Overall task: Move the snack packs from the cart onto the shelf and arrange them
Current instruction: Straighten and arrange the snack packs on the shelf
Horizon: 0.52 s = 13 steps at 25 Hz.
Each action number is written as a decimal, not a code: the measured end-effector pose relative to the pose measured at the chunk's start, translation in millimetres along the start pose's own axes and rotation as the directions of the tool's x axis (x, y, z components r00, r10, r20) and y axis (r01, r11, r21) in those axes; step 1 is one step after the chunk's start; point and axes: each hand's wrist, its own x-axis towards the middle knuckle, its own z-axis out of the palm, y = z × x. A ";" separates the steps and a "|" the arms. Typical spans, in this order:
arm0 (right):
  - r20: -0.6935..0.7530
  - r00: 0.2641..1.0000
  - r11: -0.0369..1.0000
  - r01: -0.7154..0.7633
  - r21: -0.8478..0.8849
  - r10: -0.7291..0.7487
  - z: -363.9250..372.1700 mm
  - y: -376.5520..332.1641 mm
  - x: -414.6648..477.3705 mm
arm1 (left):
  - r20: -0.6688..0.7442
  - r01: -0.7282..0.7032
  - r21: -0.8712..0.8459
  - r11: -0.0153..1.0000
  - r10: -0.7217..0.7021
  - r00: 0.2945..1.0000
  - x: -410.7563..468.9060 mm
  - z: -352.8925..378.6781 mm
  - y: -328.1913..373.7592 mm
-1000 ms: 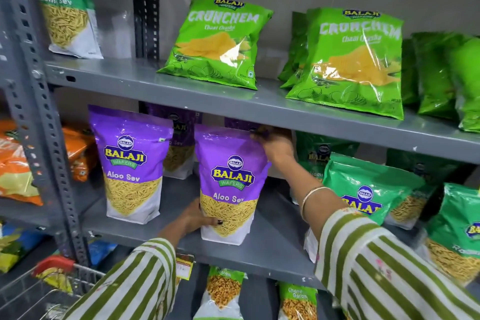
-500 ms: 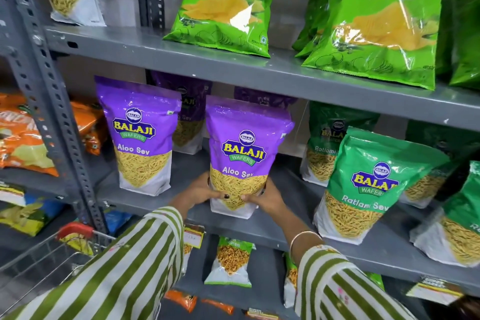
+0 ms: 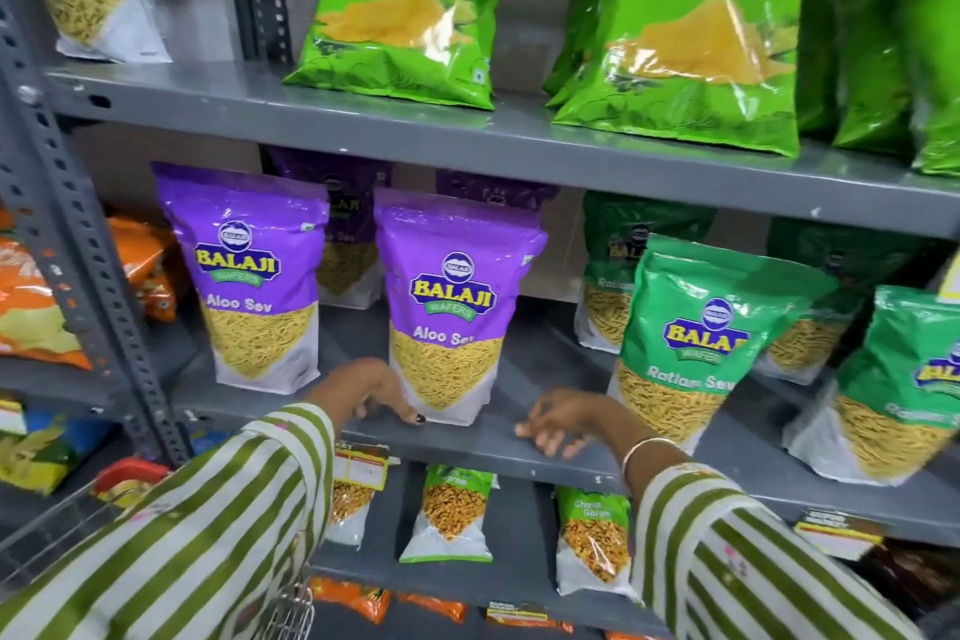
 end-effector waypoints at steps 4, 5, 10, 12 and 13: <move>0.033 0.942 0.897 -0.307 -0.317 0.334 -53.2 66.0 -53.6 | 0.243 0.049 0.134 0.990 -0.081 0.967 -12.0 9.6 66.4; -0.106 0.951 0.920 -0.308 -0.242 0.290 -62.5 81.7 -68.7 | 0.236 -0.023 0.131 0.991 -0.008 0.972 -10.2 18.0 86.8; -0.491 0.871 1.000 0.018 0.014 -0.009 -85.8 169.7 -73.4 | -0.211 -0.487 -0.325 0.810 0.440 0.873 4.2 92.7 173.5; -0.552 0.829 0.959 0.223 0.174 -0.092 -92.5 195.2 -46.9 | -0.259 -0.522 -0.418 0.743 0.453 0.853 14.0 114.5 191.6; -0.549 0.828 0.929 0.287 0.233 -0.118 -93.1 200.5 -36.1 | -0.285 -0.539 -0.419 0.731 0.457 0.842 19.4 122.4 197.3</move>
